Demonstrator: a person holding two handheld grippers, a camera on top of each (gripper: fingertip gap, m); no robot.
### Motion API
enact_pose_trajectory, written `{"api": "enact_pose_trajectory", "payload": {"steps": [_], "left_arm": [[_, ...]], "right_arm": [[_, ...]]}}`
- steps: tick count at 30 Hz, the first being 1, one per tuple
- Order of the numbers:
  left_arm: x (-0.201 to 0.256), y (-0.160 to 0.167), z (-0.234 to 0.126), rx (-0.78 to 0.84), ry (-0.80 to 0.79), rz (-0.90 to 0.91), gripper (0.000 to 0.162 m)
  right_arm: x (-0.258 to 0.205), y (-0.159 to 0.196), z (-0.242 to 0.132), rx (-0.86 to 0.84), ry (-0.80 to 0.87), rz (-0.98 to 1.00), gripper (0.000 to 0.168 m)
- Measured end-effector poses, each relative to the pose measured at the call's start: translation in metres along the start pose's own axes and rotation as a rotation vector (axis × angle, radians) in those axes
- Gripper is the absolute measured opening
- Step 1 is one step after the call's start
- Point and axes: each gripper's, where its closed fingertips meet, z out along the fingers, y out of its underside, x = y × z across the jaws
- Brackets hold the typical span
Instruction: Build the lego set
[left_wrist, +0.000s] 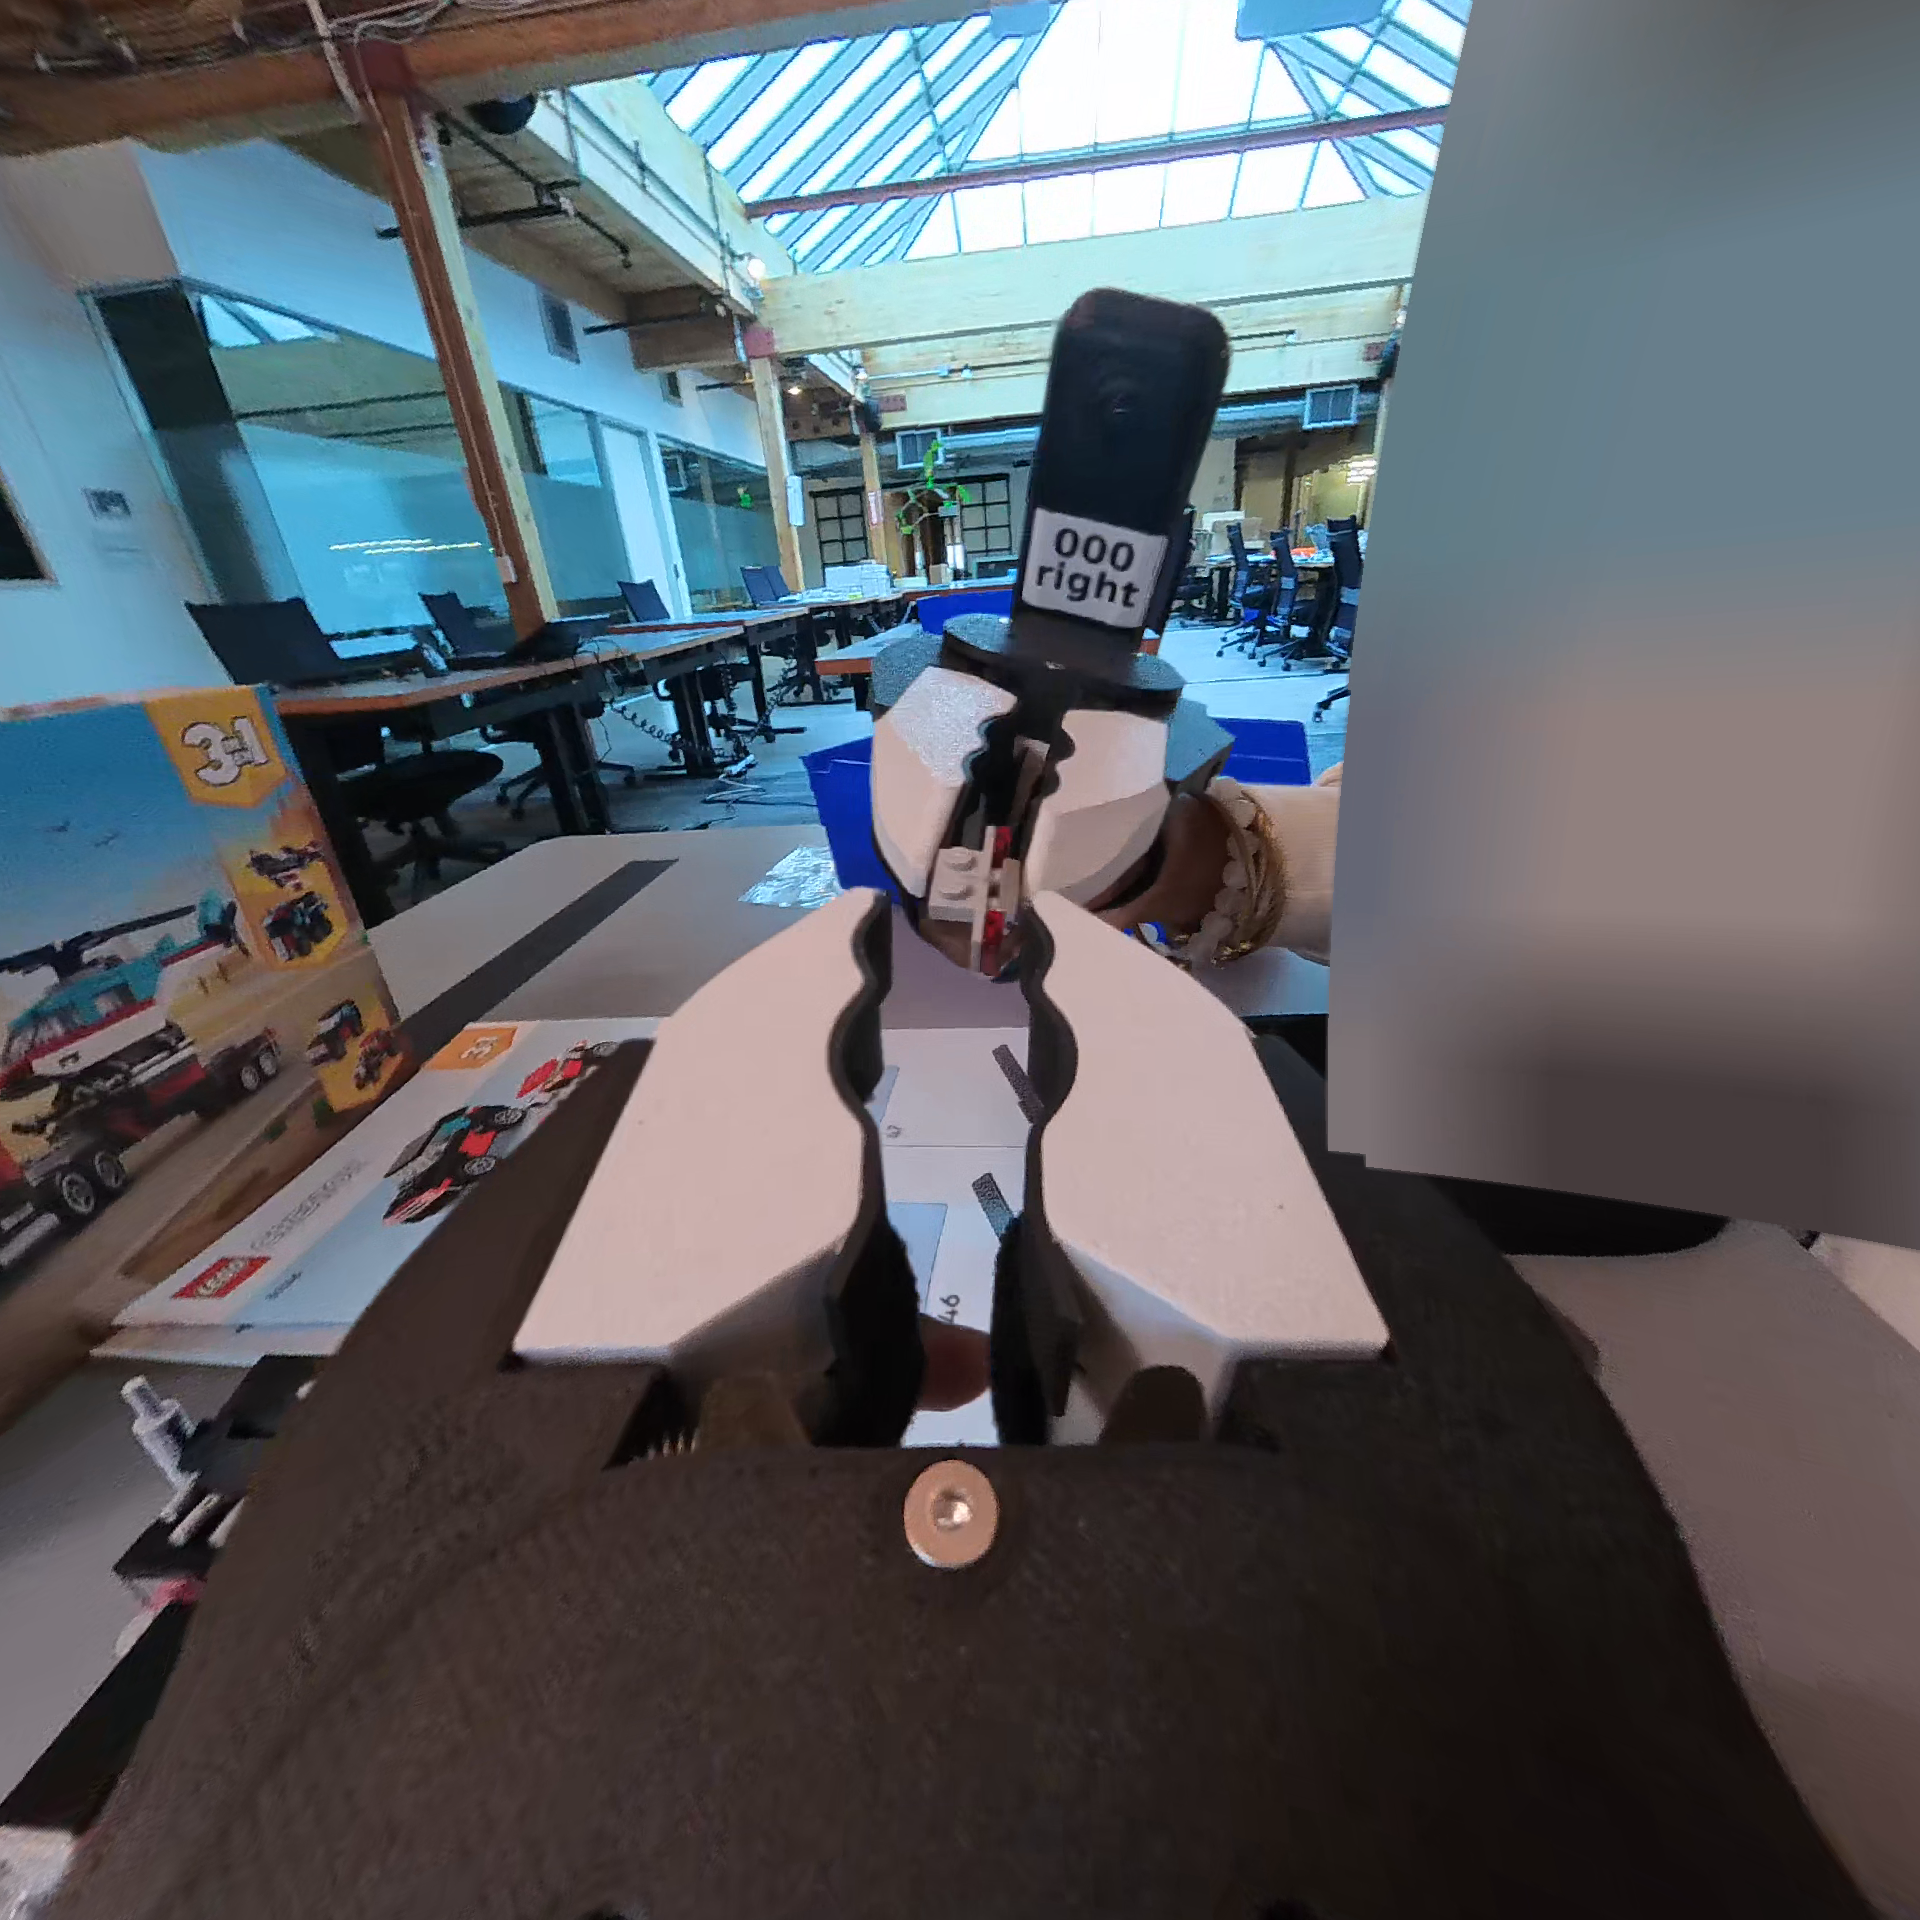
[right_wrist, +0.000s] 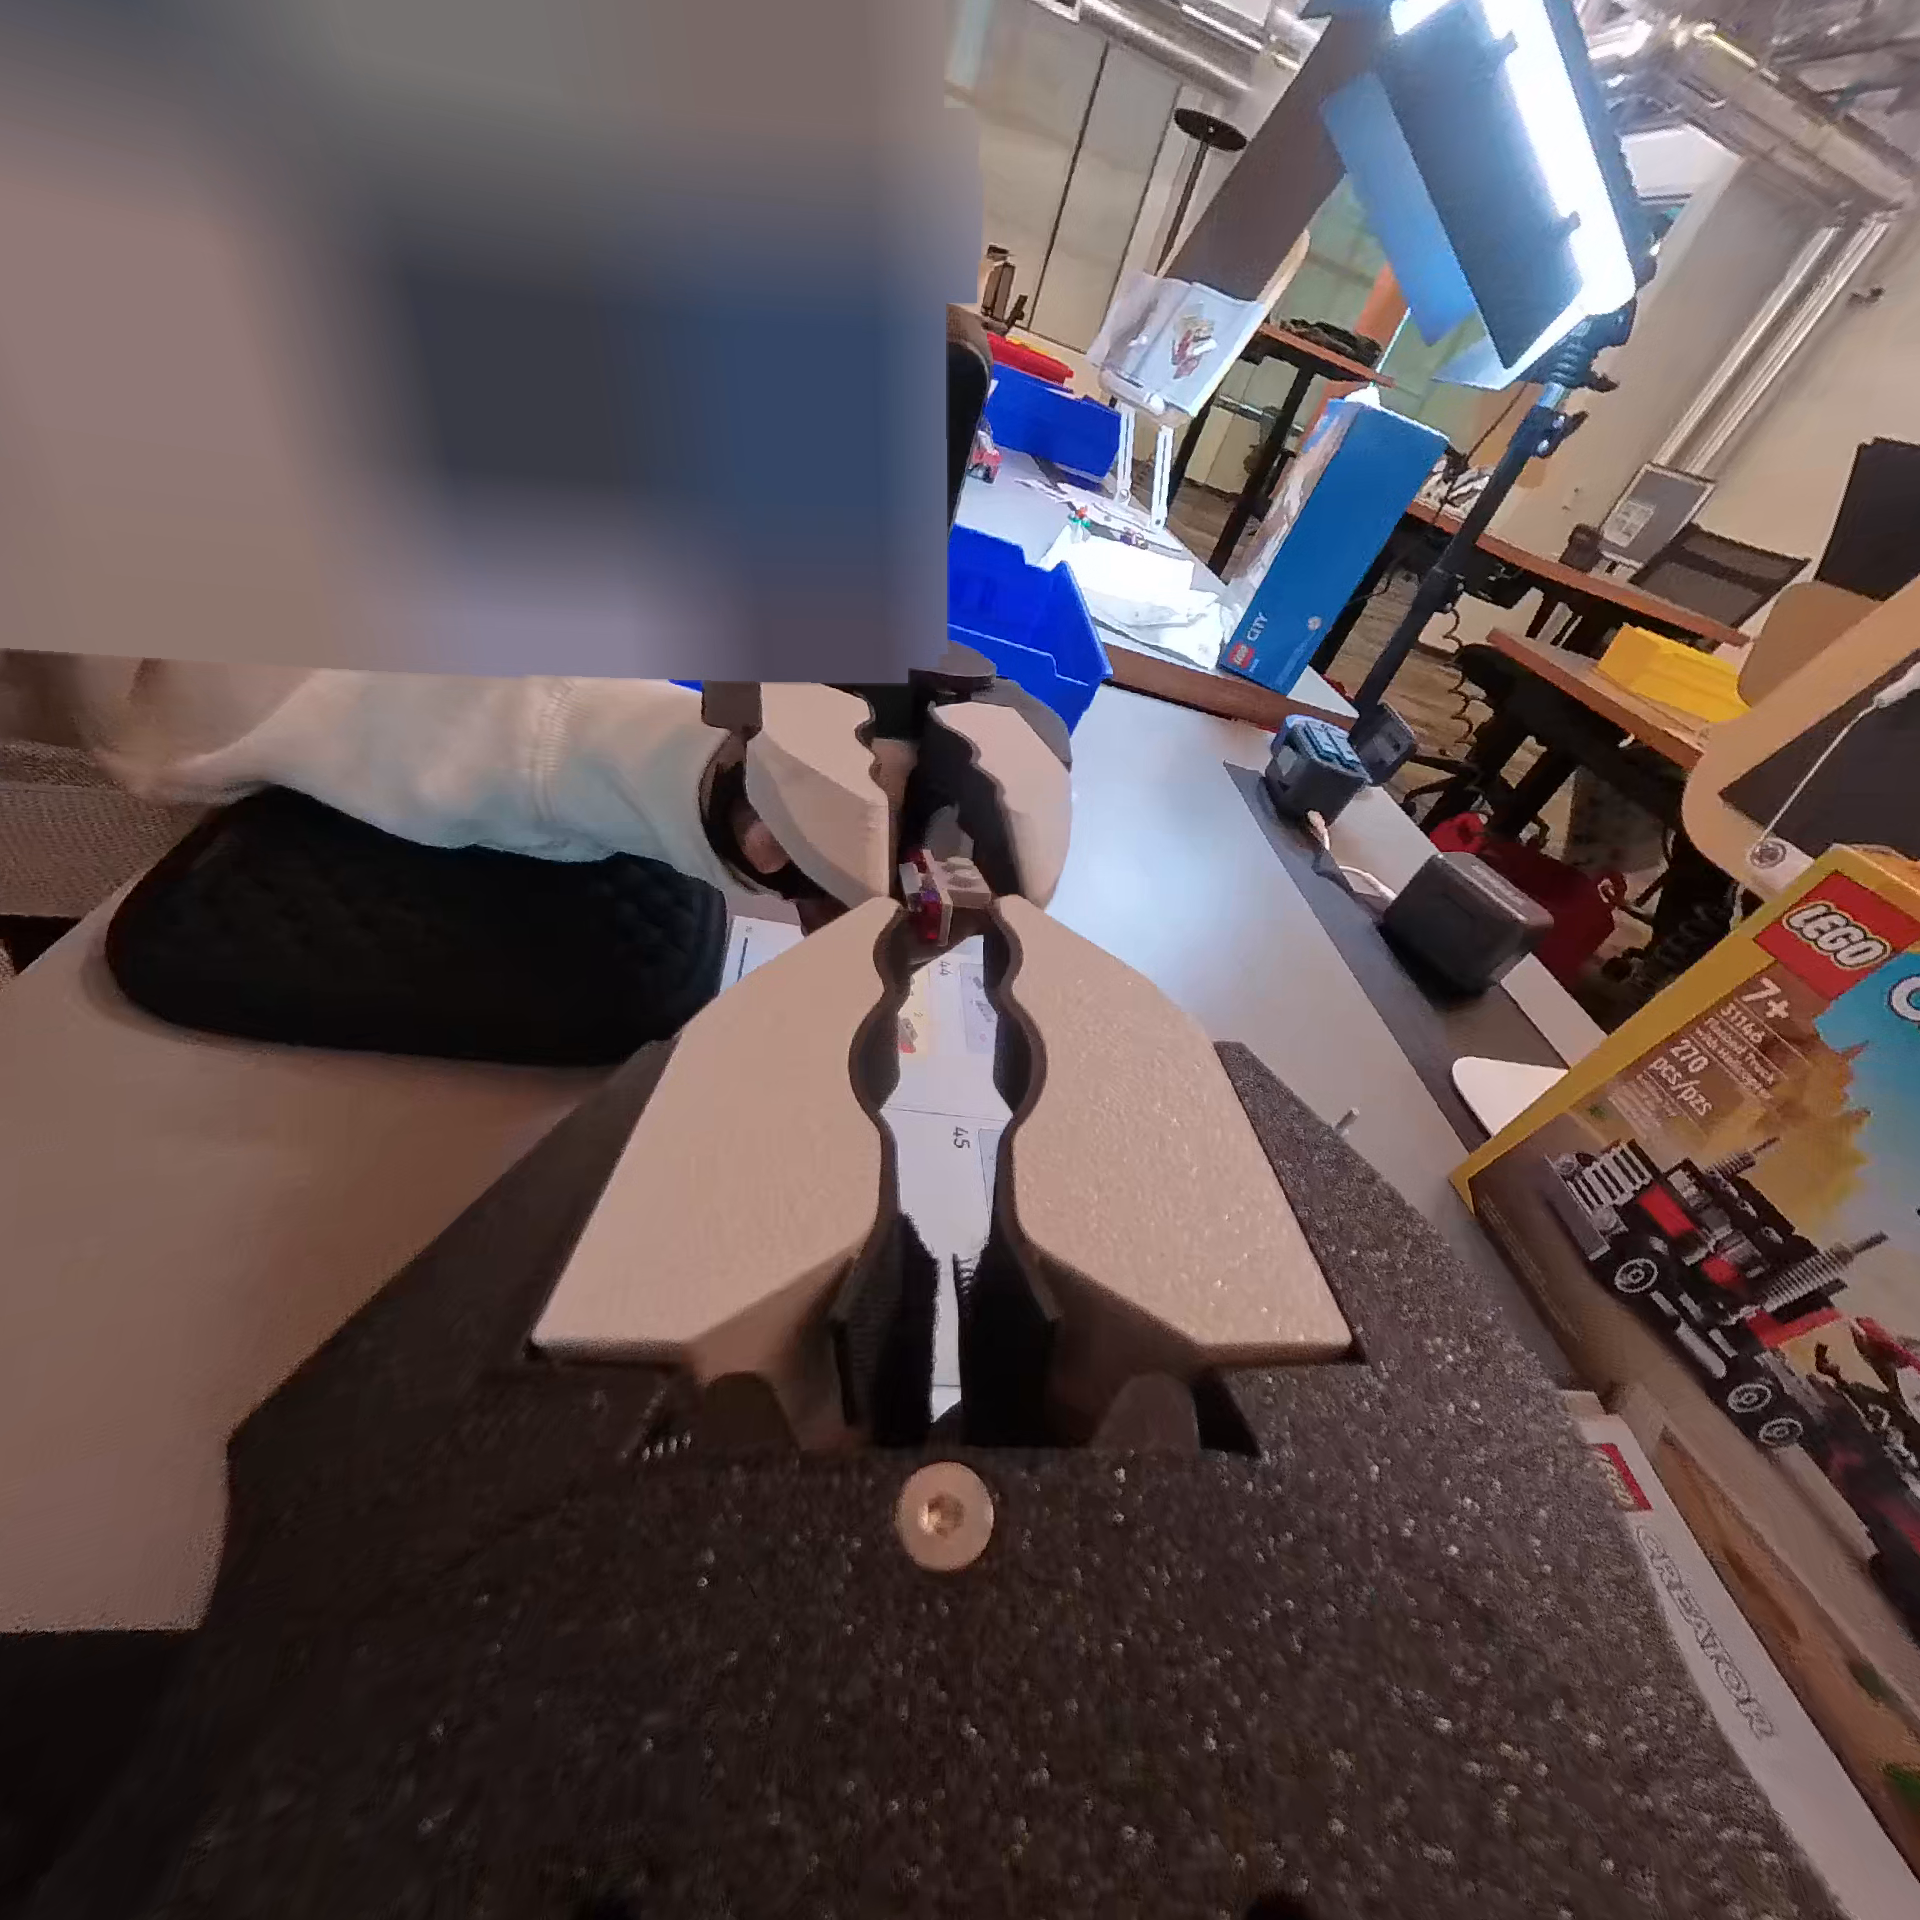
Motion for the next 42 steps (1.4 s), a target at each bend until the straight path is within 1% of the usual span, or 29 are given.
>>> {"api": "enact_pose_trajectory", "payload": {"steps": [2,6,7,10,13,17,21,23,25,28,30,33,35,37,38,39,42], "left_arm": [[0.004,-0.001,0.000,0.003,0.017,0.021,0.016],[0.005,-0.001,-0.001,-0.006,0.011,0.067,0.016],[0.005,-0.001,-0.001,-0.007,0.003,0.070,0.016],[0.006,0.000,-0.002,-0.005,0.018,0.049,0.016],[0.006,0.001,-0.003,-0.006,0.020,0.044,0.016],[0.004,0.004,-0.003,-0.031,0.016,0.031,0.015],[0.005,0.008,-0.003,-0.073,0.027,0.031,0.015],[0.006,0.011,-0.002,-0.096,0.036,0.032,0.015],[0.007,0.013,-0.002,-0.118,0.045,0.027,0.015],[0.008,0.015,-0.001,-0.141,0.049,0.025,0.015],[0.008,0.015,-0.001,-0.134,0.057,0.002,0.015],[0.009,0.022,0.001,-0.188,0.054,0.025,0.015],[0.013,0.026,0.003,-0.211,0.071,0.030,0.015],[0.013,0.028,0.003,-0.215,0.069,0.022,0.015],[0.012,0.028,0.003,-0.209,0.066,0.015,0.015],[0.011,0.028,0.001,-0.207,0.060,0.014,0.015],[0.010,0.028,0.000,-0.202,0.059,0.005,0.015]], "right_arm": [[-0.001,0.000,0.000,0.006,-0.001,0.004,0.014],[-0.003,0.001,0.000,0.018,-0.006,0.015,0.013],[-0.005,0.002,0.000,0.011,-0.020,0.002,0.006],[-0.008,0.000,0.001,0.011,-0.023,-0.020,0.005],[-0.007,0.002,0.002,0.002,-0.020,-0.002,0.006],[-0.001,0.003,-0.001,0.005,0.007,0.005,0.017],[-0.002,0.003,0.001,-0.026,-0.021,-0.016,0.024],[-0.006,0.005,0.002,-0.046,-0.052,-0.026,0.023],[-0.008,0.005,0.001,-0.056,-0.075,-0.039,0.016],[-0.009,0.008,0.001,-0.086,-0.084,-0.044,0.016],[-0.008,0.011,0.000,-0.112,-0.078,-0.053,0.021],[-0.011,0.011,0.000,-0.105,-0.092,-0.056,0.013],[-0.012,0.015,0.001,-0.136,-0.104,-0.050,0.012],[-0.009,0.016,0.000,-0.146,-0.094,-0.050,0.019],[-0.009,0.015,-0.002,-0.141,-0.096,-0.038,0.027],[-0.009,0.014,-0.003,-0.140,-0.107,-0.013,0.031],[-0.013,0.021,-0.004,-0.174,-0.141,0.007,0.026]]}}
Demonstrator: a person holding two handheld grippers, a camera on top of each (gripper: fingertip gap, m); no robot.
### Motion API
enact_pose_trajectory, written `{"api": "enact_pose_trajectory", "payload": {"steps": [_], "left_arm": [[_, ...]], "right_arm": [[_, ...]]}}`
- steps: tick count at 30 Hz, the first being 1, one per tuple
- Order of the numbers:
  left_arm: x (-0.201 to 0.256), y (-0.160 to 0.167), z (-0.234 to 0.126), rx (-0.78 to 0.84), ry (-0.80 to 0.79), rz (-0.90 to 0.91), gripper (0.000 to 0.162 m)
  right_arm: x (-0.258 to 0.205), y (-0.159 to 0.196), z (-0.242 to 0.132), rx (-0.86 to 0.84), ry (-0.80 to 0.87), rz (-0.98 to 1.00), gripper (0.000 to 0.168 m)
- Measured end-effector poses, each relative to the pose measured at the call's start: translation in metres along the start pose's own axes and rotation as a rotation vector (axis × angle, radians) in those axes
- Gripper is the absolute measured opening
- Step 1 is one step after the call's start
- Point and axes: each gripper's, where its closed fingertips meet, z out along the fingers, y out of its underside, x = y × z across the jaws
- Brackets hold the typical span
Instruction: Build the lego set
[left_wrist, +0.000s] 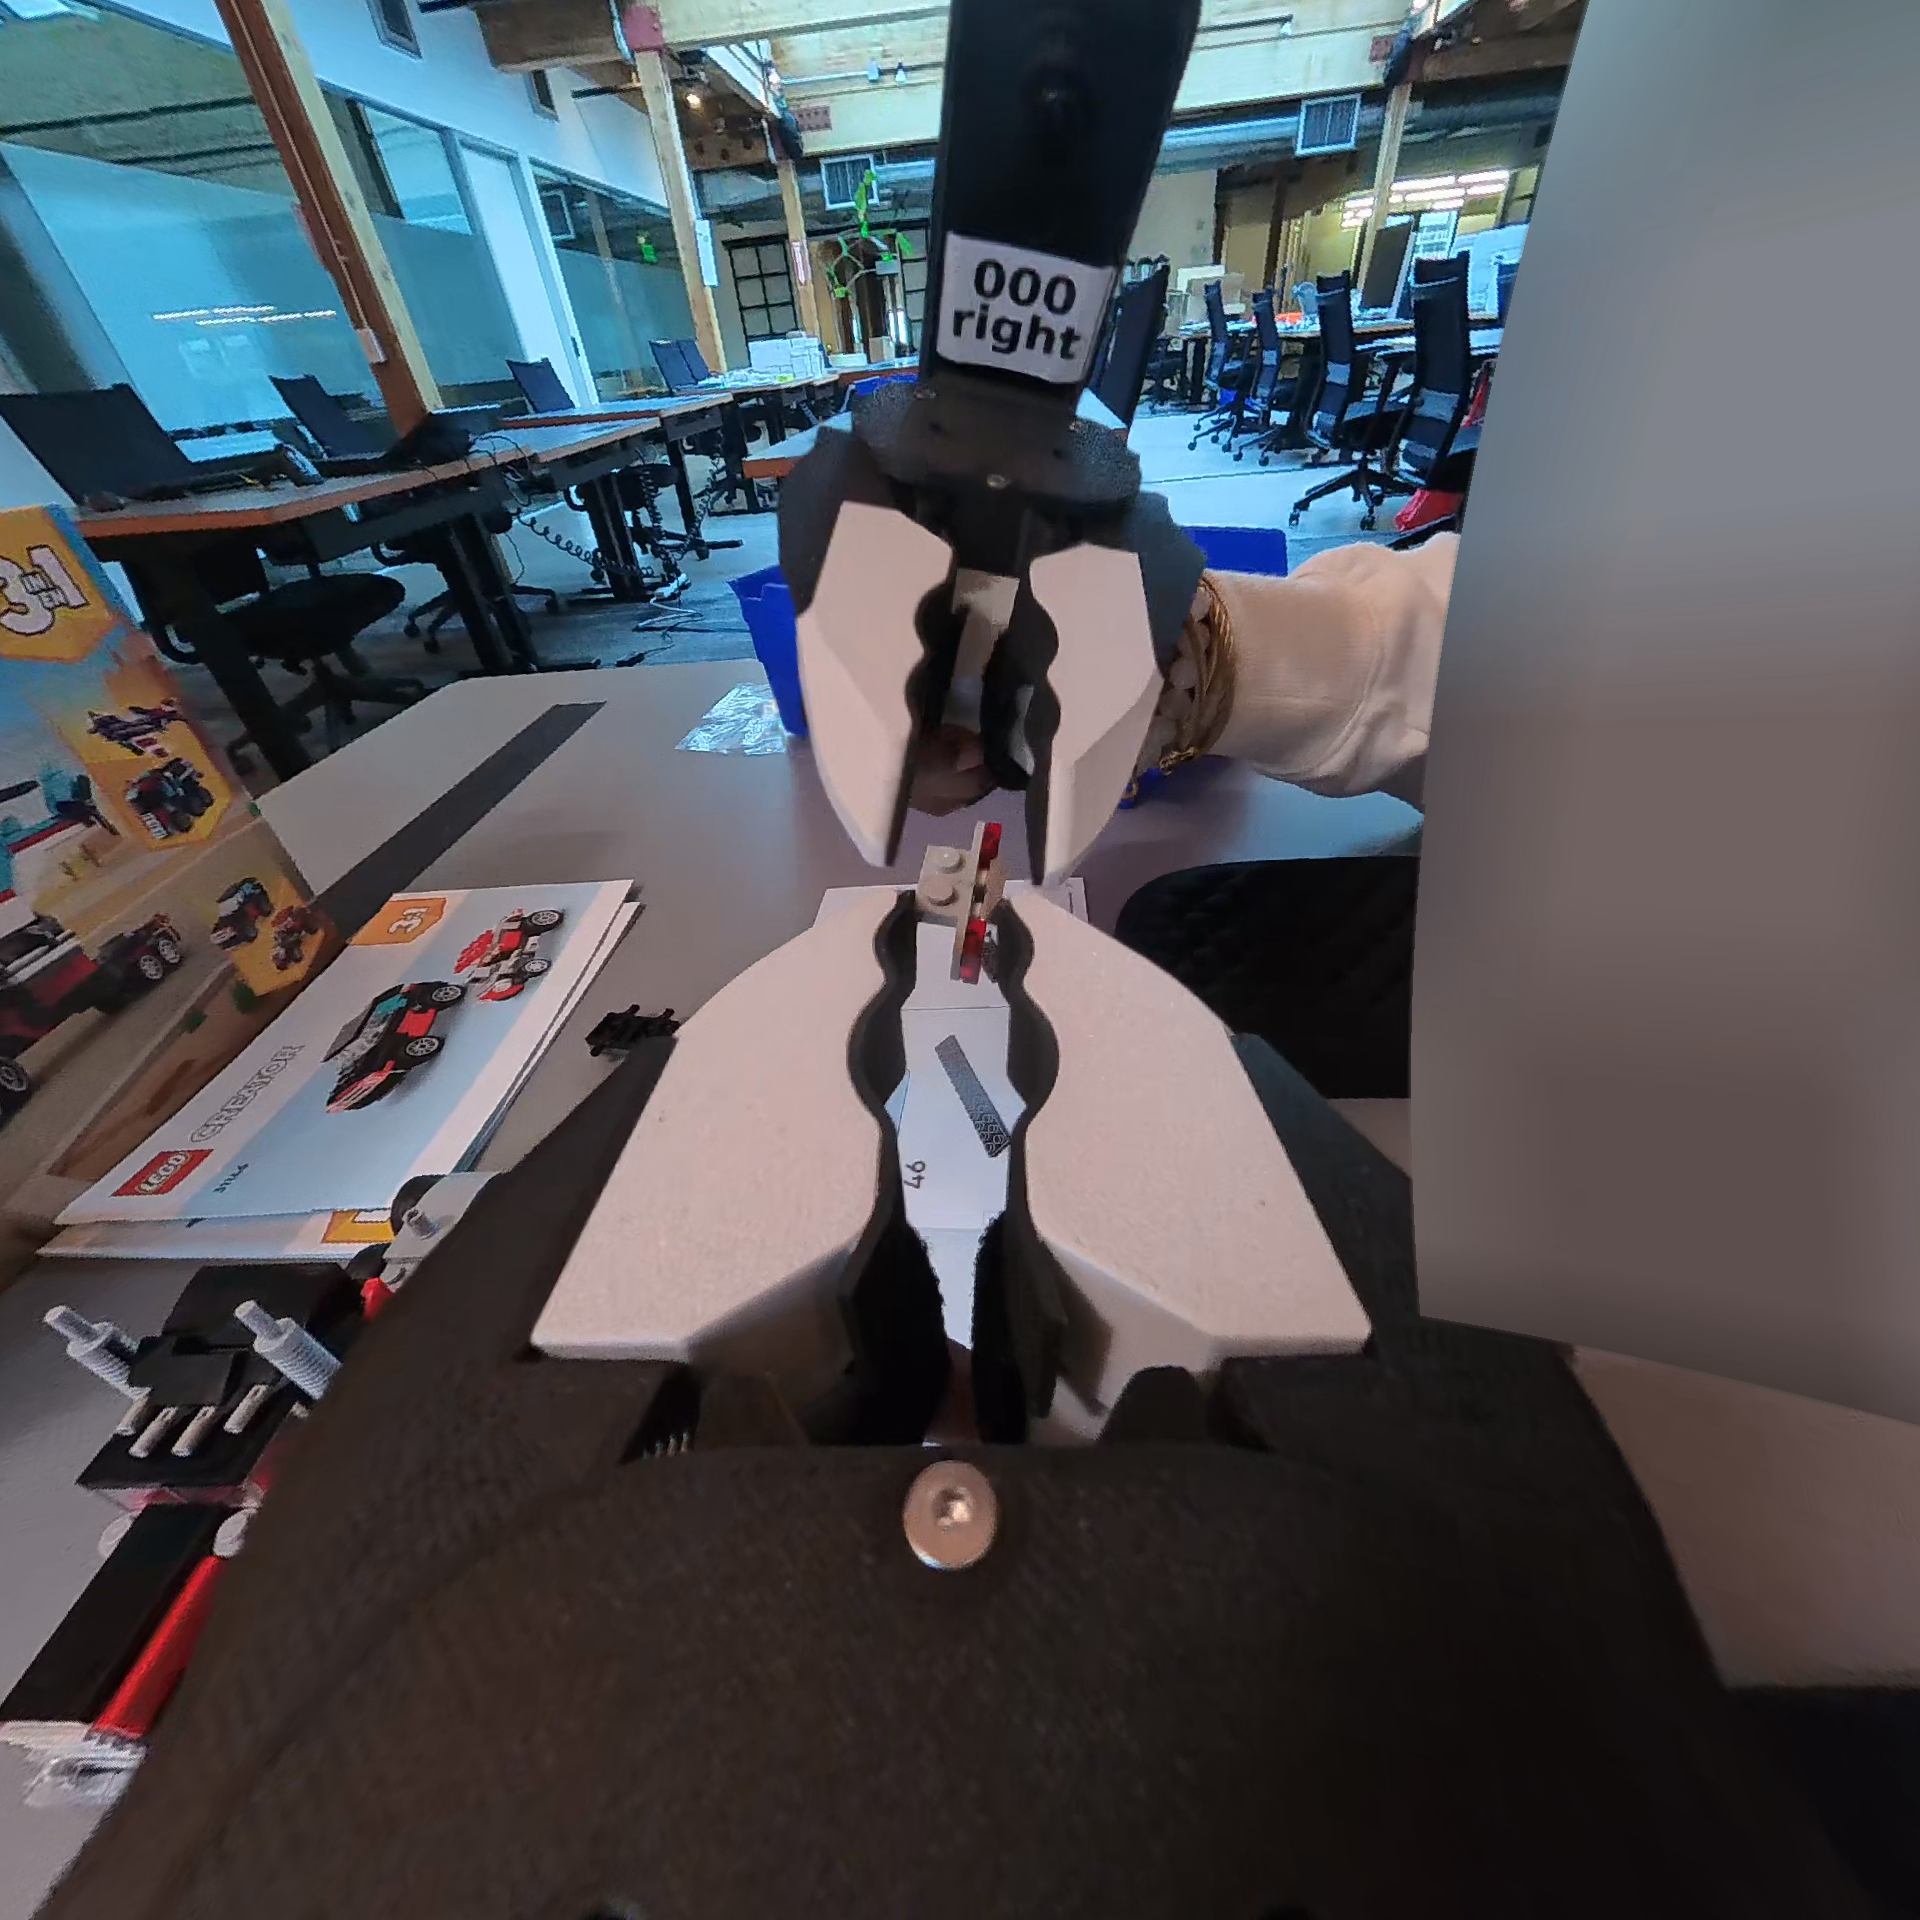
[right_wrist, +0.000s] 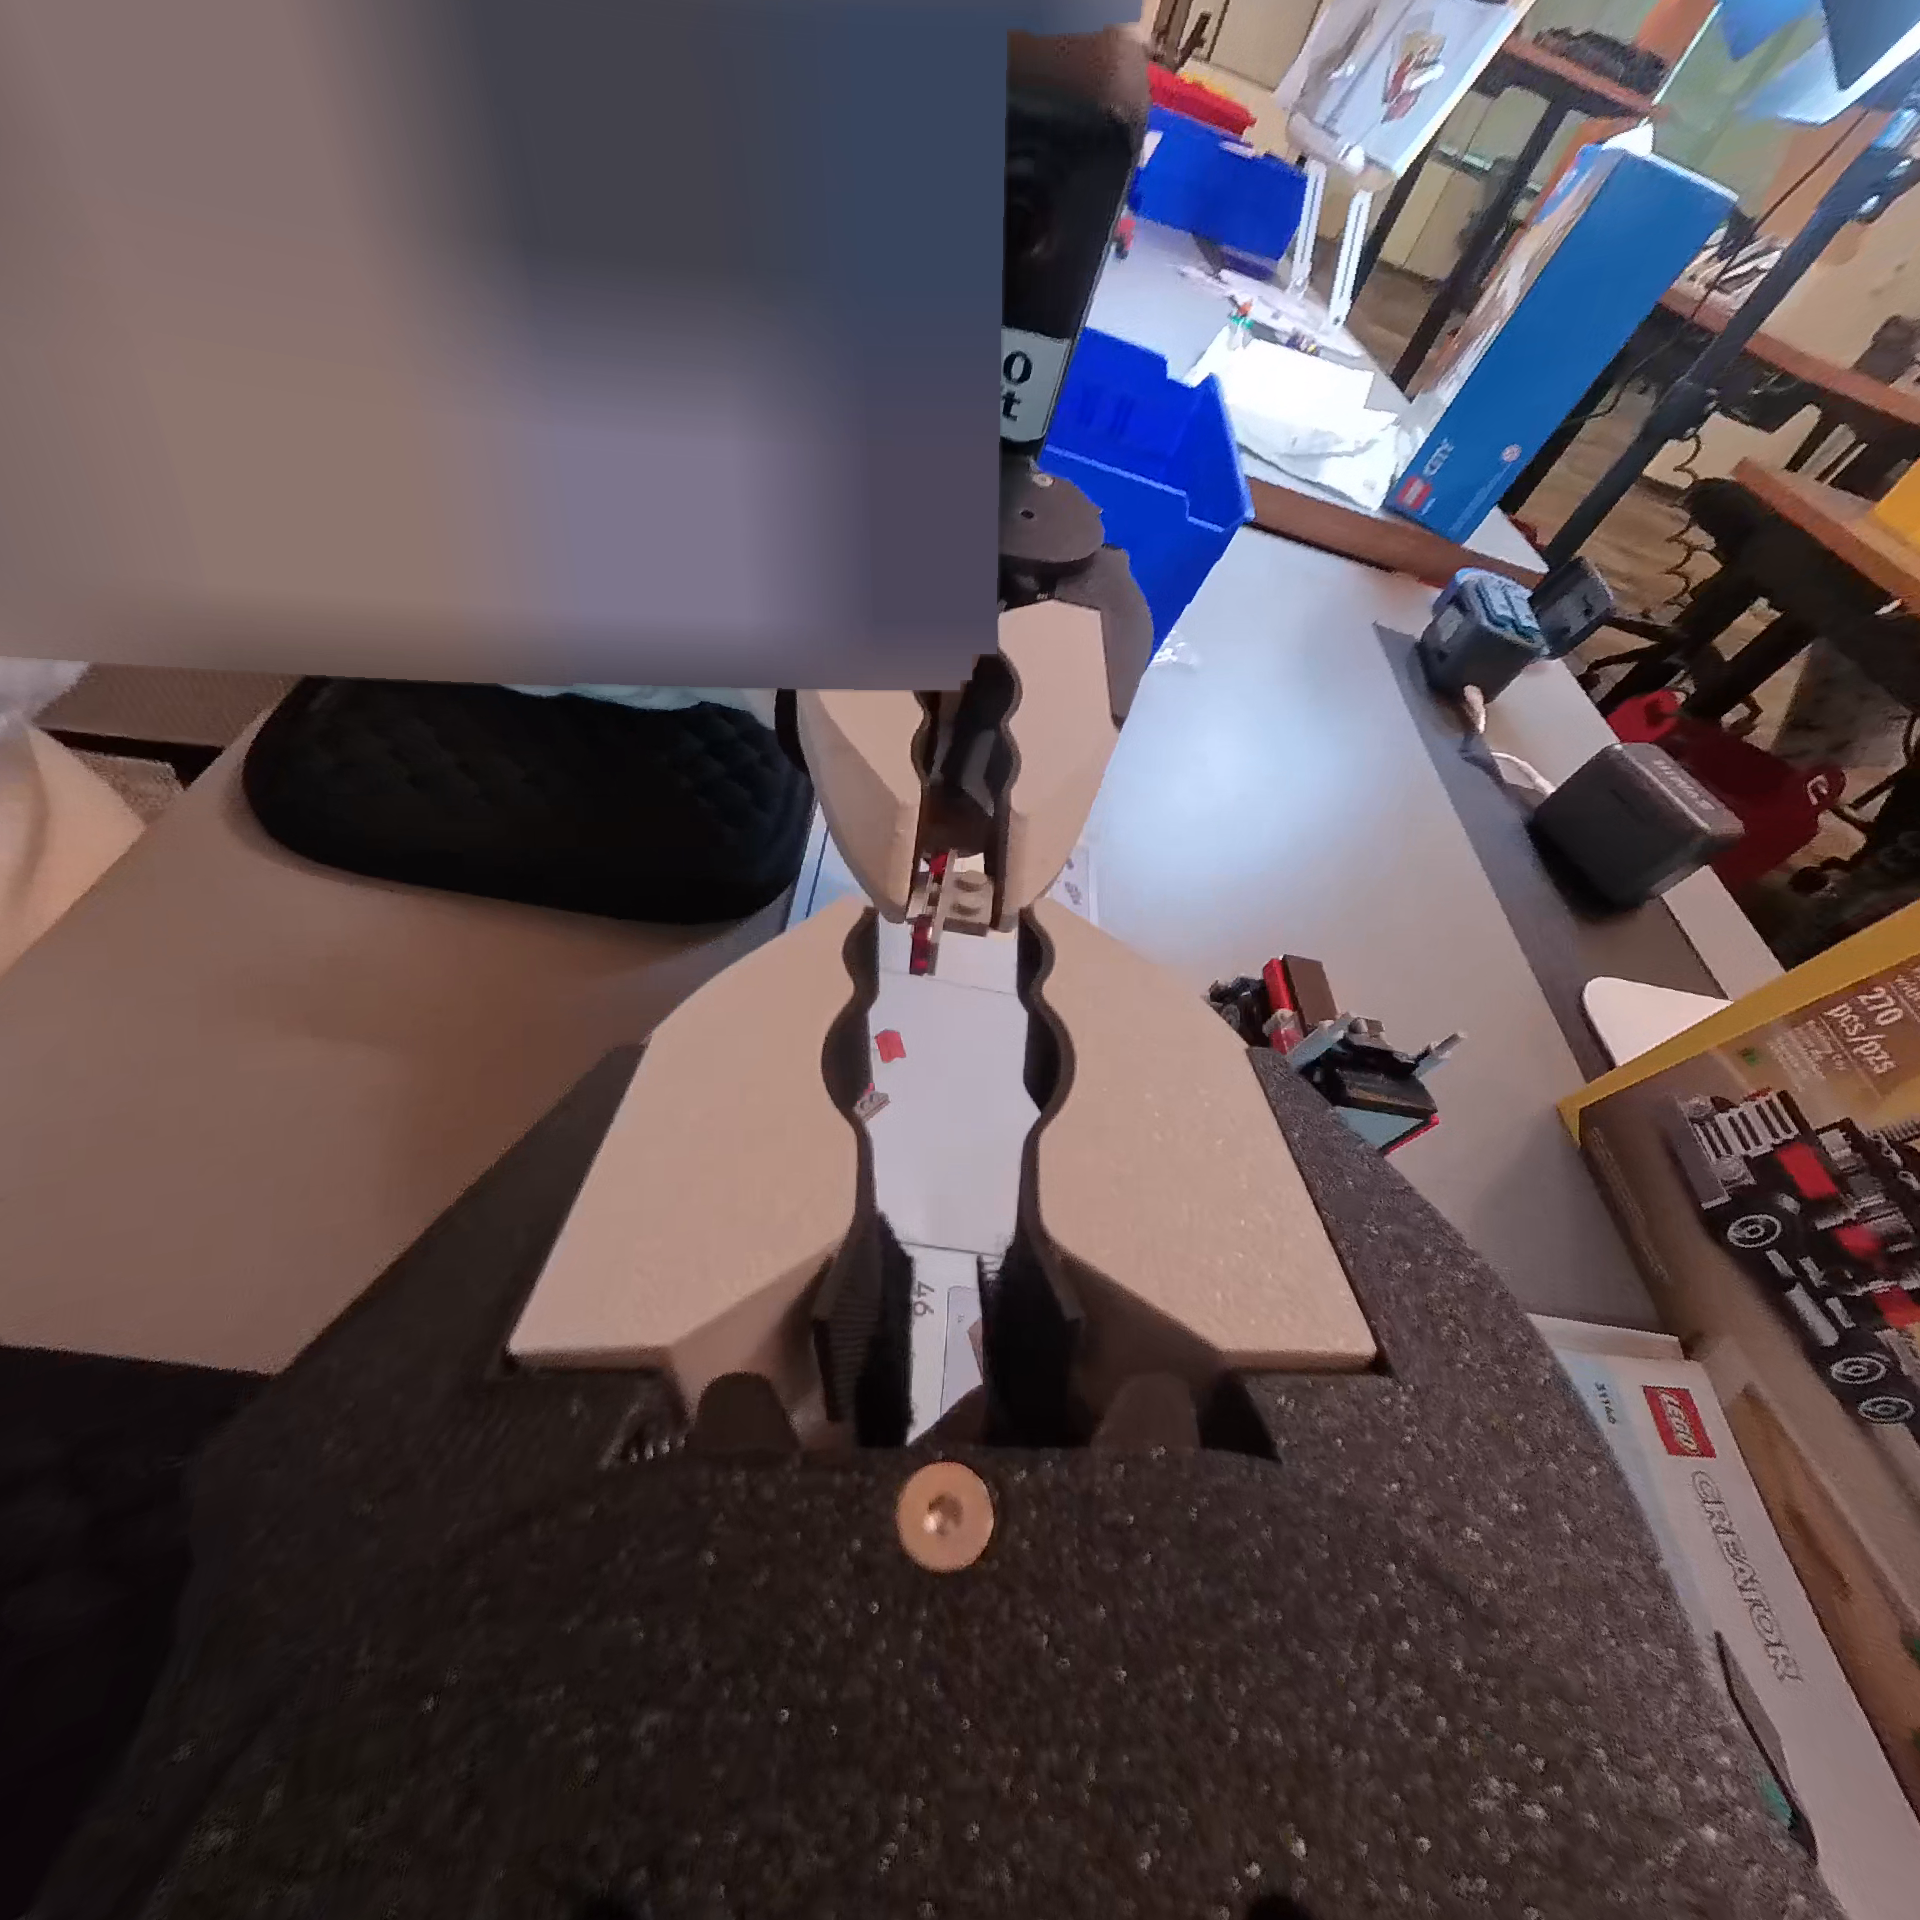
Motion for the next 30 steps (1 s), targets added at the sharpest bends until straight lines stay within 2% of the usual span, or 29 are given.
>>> {"api": "enact_pose_trajectory", "payload": {"steps": [4,17,30], "left_arm": [[0.001,0.003,0.003,-0.020,0.004,0.005,0.015],[0.001,0.009,0.004,-0.044,0.008,-0.017,0.015],[0.002,0.026,0.008,-0.104,-0.008,-0.058,0.013]], "right_arm": [[-0.002,0.002,0.003,-0.017,-0.012,-0.007,0.019],[-0.002,0.011,0.003,-0.074,-0.011,-0.010,0.016],[-0.004,0.027,0.006,-0.100,-0.015,0.074,0.013]]}}
